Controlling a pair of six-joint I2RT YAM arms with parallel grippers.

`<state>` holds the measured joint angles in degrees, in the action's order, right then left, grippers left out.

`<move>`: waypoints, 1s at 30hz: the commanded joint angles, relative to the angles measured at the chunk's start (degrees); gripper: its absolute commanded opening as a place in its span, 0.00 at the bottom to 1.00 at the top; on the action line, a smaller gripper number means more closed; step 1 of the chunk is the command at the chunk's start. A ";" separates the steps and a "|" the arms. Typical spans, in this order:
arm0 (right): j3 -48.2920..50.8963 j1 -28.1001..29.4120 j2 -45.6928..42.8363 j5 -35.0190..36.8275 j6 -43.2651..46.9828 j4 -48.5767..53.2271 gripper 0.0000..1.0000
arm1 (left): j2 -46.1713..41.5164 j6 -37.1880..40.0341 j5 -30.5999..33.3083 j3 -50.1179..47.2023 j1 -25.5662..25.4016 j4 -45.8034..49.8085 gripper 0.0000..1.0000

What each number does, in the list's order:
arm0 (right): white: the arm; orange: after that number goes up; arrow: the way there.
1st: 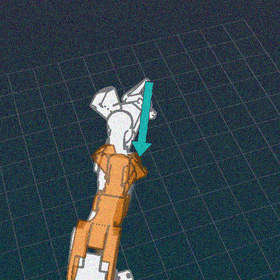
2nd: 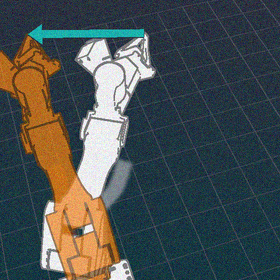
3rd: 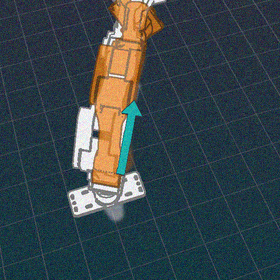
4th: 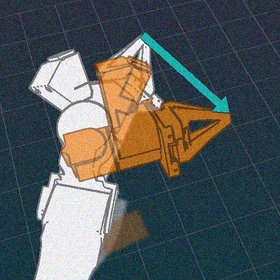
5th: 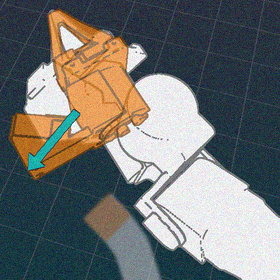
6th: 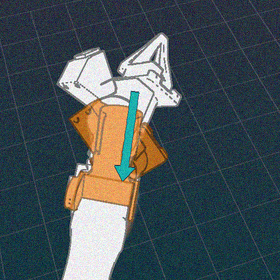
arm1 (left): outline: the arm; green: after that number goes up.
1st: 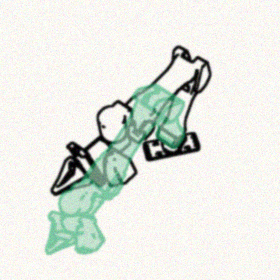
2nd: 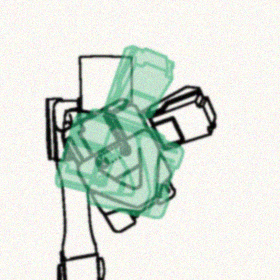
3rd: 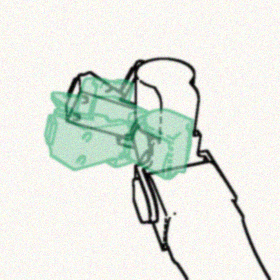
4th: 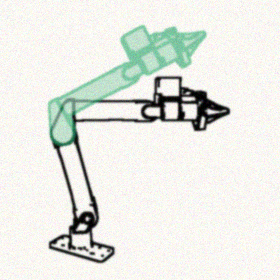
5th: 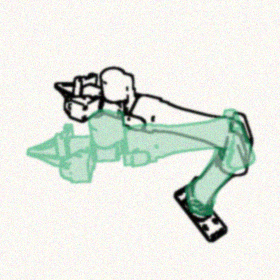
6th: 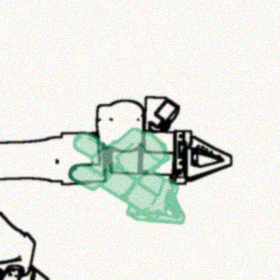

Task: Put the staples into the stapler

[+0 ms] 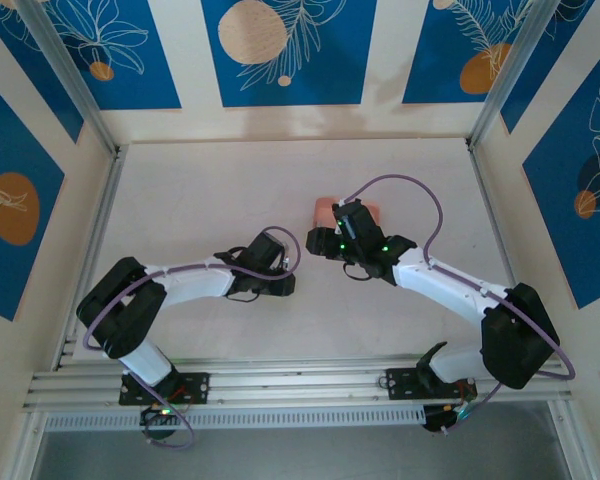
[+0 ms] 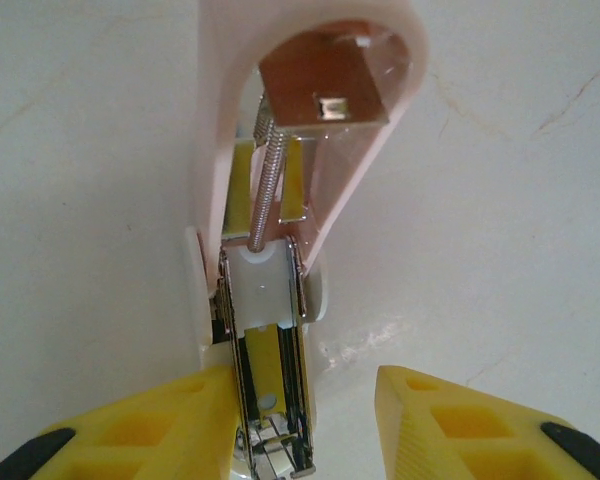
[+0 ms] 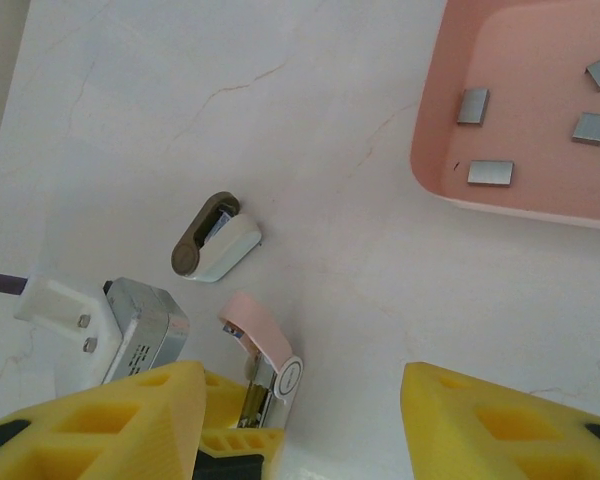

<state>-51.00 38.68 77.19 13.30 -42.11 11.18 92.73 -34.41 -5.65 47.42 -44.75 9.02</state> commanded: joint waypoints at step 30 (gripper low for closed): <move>-1.57 1.09 1.47 -1.31 0.18 -1.78 0.55 | -3.16 -1.45 -5.20 -2.24 1.99 0.52 0.49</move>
<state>-51.42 39.42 78.22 13.02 -42.11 10.09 88.44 -35.27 -9.21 45.82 -43.24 9.26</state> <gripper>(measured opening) 0.545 0.492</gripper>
